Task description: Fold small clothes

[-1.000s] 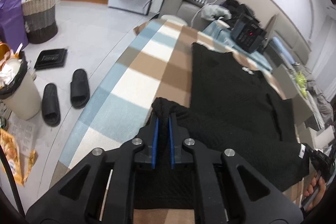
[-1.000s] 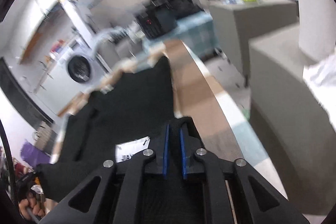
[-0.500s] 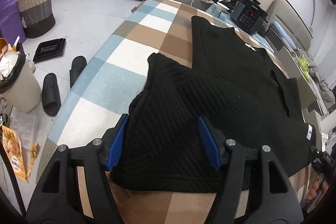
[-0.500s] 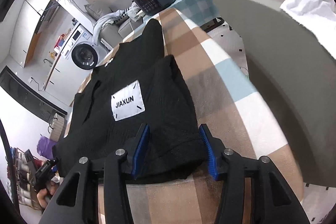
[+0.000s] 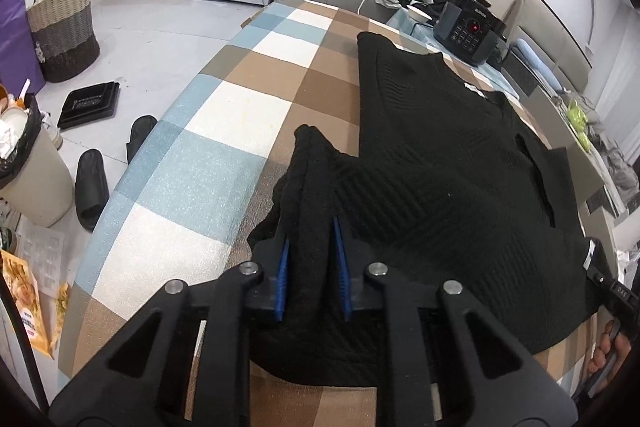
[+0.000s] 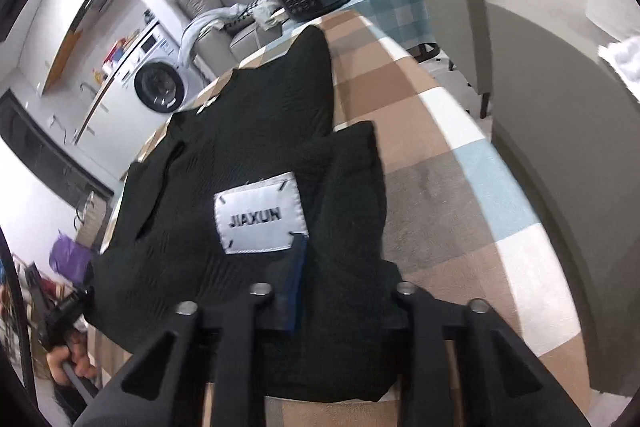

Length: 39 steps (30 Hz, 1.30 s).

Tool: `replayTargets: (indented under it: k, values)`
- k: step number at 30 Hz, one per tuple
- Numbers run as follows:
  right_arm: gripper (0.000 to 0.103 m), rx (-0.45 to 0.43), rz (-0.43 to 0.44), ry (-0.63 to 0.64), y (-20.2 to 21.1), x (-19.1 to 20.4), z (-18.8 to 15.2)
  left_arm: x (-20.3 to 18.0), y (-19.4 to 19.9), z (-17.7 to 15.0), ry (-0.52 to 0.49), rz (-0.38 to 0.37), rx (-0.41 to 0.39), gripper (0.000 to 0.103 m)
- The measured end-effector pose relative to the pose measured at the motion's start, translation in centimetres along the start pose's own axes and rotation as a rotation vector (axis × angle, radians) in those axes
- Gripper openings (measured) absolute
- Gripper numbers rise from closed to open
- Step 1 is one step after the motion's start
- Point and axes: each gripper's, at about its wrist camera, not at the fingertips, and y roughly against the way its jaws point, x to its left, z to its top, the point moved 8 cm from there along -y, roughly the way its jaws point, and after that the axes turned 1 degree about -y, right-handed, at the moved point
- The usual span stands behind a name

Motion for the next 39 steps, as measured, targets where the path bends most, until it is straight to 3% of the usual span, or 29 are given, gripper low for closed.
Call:
replayTargets:
  k: [17, 29, 32, 34, 36, 39]
  values:
    - [0.021, 0.038, 0.025, 0.008, 2.4, 0.4, -3.7, 0.8, 3.9, -4.9, -0.018, -0.023, 0.024, 0.014]
    - [0.024, 0.050, 0.023, -0.029, 2.3, 0.6, -3.1, 2.6, 4.4, -1.8, 0.034, -0.012, -0.004, 0.014]
    - [0.026, 0.039, 0.027, -0.045, 2.6, 0.0, -3.0, 2.8, 4.2, -1.6, 0.040, 0.009, 0.004, 0.022]
    - [0.029, 0.029, 0.032, -0.058, 2.8, -0.3, -2.7, 3.2, 4.3, -1.5, 0.046, 0.026, -0.004, 0.043]
    - [0.030, 0.011, 0.033, -0.073, 3.0, -0.6, -2.5, 3.8, 4.8, -1.3, 0.062, 0.039, -0.025, 0.055]
    - [0.039, -0.003, 0.049, -0.085, 3.1, -0.7, -1.9, 4.2, 5.3, -0.7, 0.086, 0.023, -0.036, 0.056]
